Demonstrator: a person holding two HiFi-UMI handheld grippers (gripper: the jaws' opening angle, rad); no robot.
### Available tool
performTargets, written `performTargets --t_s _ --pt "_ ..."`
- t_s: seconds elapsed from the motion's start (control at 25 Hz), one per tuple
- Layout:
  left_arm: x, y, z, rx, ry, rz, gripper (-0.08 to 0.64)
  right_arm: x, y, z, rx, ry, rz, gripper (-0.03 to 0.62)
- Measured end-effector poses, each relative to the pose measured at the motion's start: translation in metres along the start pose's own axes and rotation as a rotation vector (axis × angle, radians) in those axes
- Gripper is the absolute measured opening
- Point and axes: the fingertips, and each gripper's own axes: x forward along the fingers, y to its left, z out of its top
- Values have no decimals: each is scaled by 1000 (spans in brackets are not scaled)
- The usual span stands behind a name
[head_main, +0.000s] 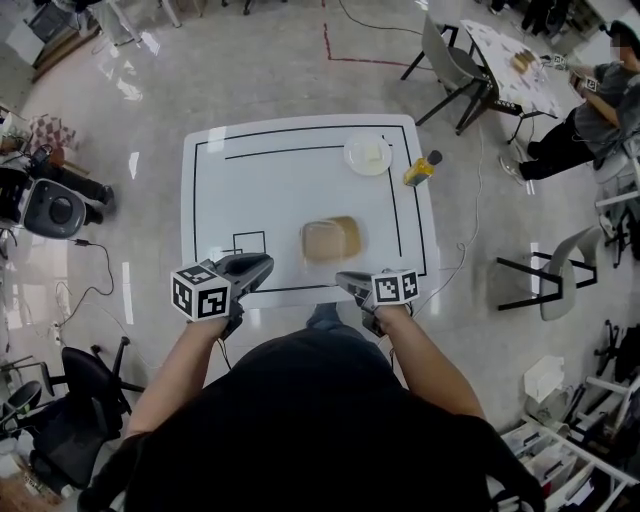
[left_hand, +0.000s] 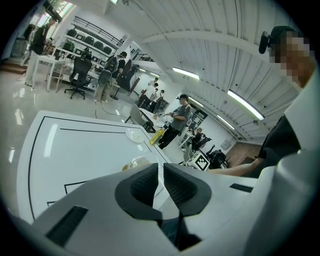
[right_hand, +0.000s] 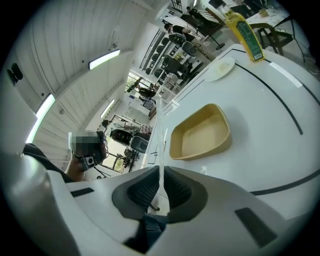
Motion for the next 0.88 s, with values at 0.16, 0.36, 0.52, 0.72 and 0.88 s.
performTargets --t_s 0.16,0.36,0.52,0.72,0.88 --pt "-7 -4 2 6 -10 0 51 -6 5 5 -9 -12 -15 43" --pt "-9 -8 5 10 -15 -3 51 -12 8 11 -26 -23 -40 43" --pt "-9 -12 9 20 -24 -4 51 -19 11 21 -47 -46 -49 43" --pt "-10 -18 20 45 -35 -5 51 -33 11 35 -67 -78 -83 43" --pt "-12 -25 30 64 -49 -3 51 -46 14 47 -82 -106 -96 43"
